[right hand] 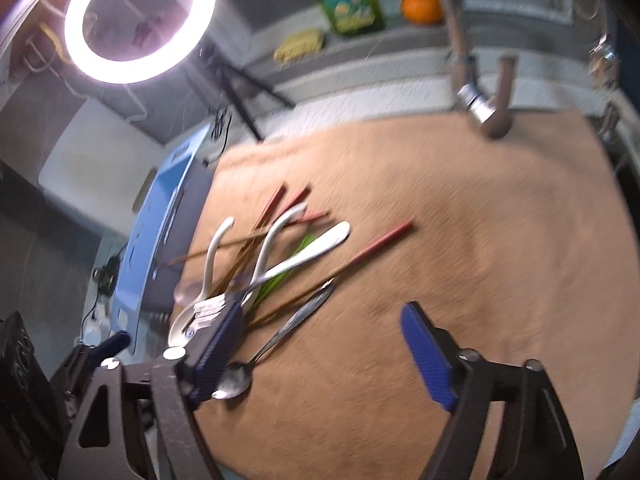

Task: Organize utensils
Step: 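Lower the left gripper onto the silver spoon and close on it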

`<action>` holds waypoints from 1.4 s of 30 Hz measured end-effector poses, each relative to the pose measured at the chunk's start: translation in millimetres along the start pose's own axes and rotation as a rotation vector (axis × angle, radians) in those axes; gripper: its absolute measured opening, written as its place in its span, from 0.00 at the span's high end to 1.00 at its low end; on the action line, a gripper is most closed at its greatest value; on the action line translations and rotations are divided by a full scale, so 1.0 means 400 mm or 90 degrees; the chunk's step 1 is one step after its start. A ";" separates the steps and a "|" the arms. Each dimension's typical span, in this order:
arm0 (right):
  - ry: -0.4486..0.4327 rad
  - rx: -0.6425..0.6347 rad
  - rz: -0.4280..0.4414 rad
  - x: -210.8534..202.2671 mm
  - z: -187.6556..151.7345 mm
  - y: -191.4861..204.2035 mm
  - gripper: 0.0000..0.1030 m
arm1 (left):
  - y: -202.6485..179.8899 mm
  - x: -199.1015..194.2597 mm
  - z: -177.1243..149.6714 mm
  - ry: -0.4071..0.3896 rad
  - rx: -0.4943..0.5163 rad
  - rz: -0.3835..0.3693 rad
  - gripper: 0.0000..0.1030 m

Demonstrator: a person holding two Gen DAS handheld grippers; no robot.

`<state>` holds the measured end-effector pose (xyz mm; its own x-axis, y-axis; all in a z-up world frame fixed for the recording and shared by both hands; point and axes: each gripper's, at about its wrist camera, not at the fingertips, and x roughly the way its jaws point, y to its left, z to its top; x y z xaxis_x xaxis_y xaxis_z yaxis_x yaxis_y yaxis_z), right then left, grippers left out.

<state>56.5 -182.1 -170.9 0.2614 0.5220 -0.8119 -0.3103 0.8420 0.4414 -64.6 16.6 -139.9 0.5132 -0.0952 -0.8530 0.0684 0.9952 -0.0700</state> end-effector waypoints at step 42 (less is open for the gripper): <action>0.167 0.164 0.102 0.241 -0.037 0.014 0.81 | -0.007 0.129 -0.061 0.051 0.064 -0.098 0.62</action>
<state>66.5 -129.0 -252.2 -0.0246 0.6247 -0.7805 -0.0798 0.7770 0.6244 -59.1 9.3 -196.2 0.4213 -0.2403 -0.8745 0.2286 0.9613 -0.1540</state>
